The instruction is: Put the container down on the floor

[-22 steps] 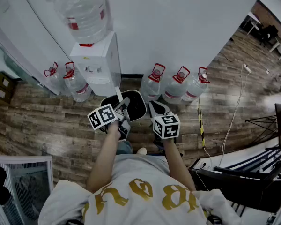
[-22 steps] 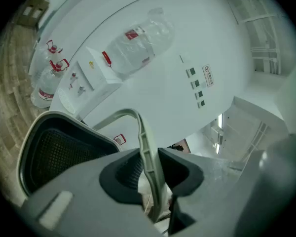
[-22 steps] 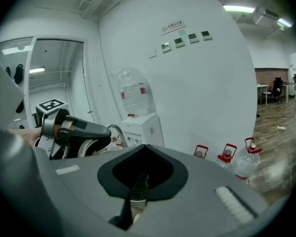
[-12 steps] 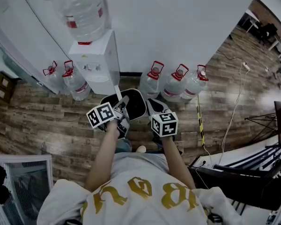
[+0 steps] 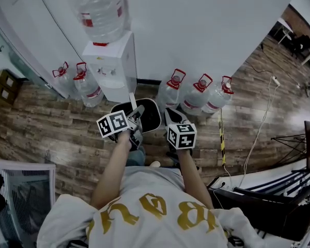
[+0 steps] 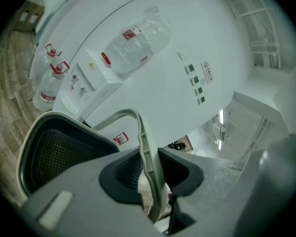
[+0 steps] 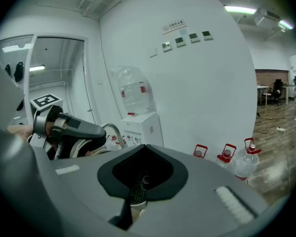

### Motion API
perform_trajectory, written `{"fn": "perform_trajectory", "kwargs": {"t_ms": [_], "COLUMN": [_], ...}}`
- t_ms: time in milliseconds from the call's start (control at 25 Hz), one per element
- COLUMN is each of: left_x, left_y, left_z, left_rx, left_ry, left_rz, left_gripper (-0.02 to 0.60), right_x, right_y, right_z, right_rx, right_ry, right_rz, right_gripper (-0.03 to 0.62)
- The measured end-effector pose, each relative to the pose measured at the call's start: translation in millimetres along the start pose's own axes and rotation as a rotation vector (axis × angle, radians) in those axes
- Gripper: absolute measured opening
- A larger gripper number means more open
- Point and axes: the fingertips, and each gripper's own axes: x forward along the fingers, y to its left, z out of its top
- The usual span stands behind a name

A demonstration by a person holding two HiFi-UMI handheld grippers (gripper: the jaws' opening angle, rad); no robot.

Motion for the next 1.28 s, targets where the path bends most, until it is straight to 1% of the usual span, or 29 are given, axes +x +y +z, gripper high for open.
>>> {"fn": "perform_trajectory", "kwargs": {"t_ms": [160,320,440,680,920,1040,1120,1280], "left_x": [6,25,46,102,167,198,216,248], "left_y": [11,27,37,58,77,86,90,98], "left_z": [9,28,46,90,136,159,169,186], "left_rx": [-0.034,-0.061,-0.077,-0.102,-0.096,-0.099,-0.093,-0.095], "left_ry": [-0.012,-0.017,-0.022,-0.003,0.064,0.092,0.121,0.158], "left_rz": [0.005,0.014,0.011,-0.003,-0.017,-0.022,-0.029,-0.05], "left_gripper": [0.097,0.097,0.097,0.097,0.095,0.095,0.095,0.095], "right_x": [14,36,58,106,159,184,197,224], "right_y": [-3,-11,-24,-56,-81,-96,-105,-118], "right_z": [1,5,10,22,47,59,62,65], "right_rx": [-0.009,-0.023,-0.021,0.009,0.012,0.026,0.043,0.07], "right_ry": [0.016,0.035,0.047,0.083,0.108,0.115,0.129,0.15], "right_rz": [0.011,0.001,-0.012,-0.046,-0.077,-0.11,-0.13,-0.131], "right_gripper": [0.028,0.028,0.028,0.028,0.028,0.028,0.028,0.028]}}
